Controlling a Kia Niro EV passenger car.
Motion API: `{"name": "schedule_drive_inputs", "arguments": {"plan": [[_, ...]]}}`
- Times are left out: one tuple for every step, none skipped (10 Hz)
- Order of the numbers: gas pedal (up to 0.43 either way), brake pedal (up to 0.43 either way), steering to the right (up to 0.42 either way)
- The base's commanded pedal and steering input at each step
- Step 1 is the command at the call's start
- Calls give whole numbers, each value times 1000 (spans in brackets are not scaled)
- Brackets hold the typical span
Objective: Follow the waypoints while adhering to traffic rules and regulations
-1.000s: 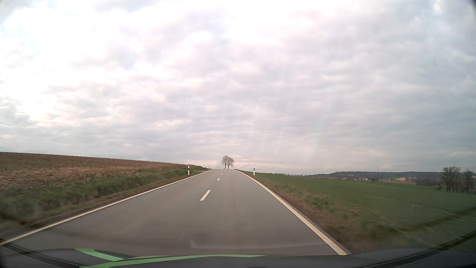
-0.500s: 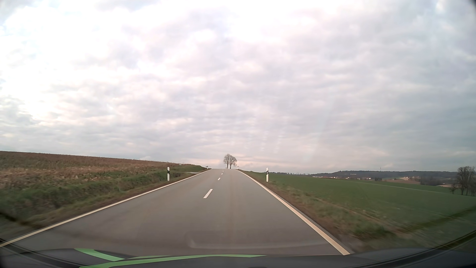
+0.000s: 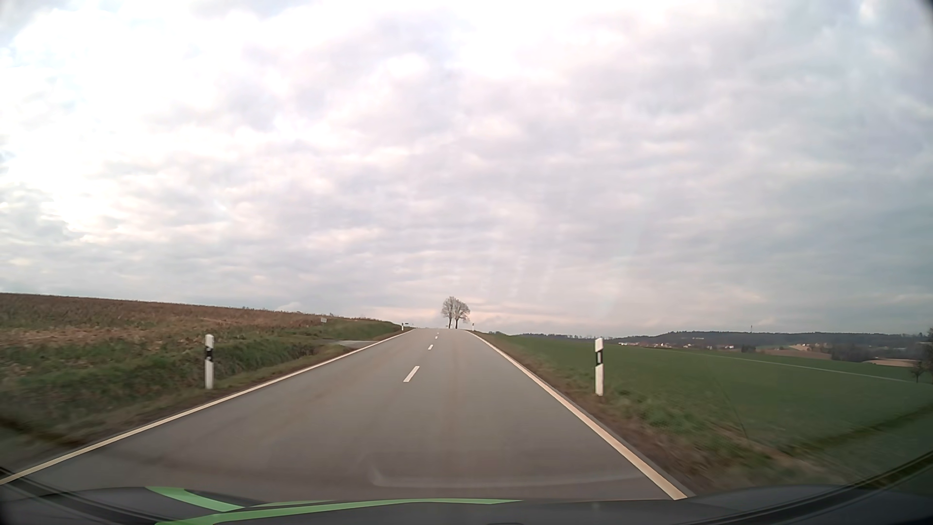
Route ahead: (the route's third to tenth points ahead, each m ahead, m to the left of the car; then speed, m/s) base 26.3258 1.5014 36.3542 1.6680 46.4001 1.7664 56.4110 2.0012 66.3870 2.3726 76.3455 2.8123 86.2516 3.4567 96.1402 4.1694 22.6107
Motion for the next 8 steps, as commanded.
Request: {"name": "schedule_drive_inputs", "arguments": {"plan": [[311, 0, -5], [311, 0, -5], [311, 0, -5], [311, 0, -4], [311, 0, -4], [311, 0, -5], [311, 0, -5], [311, 0, -5]]}}
